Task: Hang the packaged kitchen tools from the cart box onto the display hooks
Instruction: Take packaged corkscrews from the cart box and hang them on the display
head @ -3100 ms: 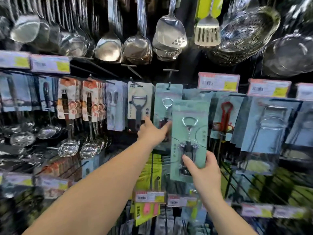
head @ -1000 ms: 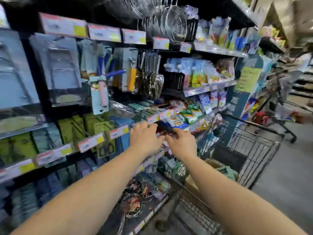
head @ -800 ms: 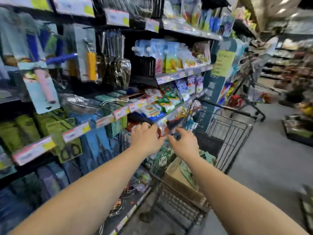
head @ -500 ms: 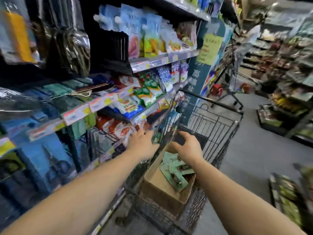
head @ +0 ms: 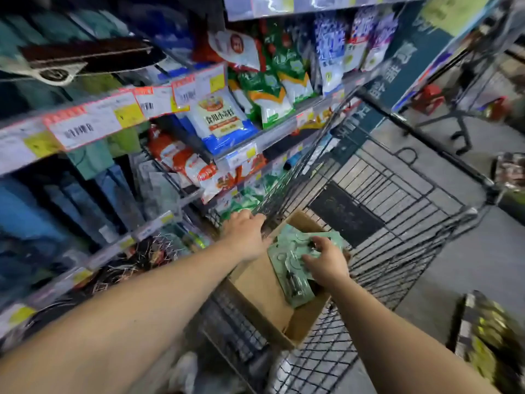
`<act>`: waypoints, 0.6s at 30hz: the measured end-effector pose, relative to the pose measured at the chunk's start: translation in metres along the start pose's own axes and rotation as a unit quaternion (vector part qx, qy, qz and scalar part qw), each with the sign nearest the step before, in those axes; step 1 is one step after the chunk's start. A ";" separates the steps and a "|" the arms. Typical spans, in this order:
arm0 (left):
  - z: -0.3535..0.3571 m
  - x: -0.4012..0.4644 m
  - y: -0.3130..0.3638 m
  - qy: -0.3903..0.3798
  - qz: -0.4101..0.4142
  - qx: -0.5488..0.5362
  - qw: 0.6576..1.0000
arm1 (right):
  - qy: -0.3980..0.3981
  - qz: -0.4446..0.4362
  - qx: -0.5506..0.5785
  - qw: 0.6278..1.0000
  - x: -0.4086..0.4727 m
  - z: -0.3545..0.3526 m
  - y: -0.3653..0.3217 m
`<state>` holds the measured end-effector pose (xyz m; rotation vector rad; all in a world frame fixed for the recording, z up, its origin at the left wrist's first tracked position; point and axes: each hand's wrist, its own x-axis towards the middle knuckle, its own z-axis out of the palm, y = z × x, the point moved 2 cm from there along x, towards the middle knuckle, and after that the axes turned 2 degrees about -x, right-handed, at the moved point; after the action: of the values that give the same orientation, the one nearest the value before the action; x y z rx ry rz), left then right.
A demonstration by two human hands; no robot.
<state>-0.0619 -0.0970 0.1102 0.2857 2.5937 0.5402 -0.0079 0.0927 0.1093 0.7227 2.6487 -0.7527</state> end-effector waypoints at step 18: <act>0.160 0.098 0.028 -0.070 -0.234 -0.101 0.965 | -0.248 0.008 -0.096 0.964 0.177 0.091 0.118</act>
<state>-0.0664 0.0081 -0.0477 -0.3389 2.3319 0.5764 -0.0786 0.1971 -0.0847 0.4328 2.2155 -0.5691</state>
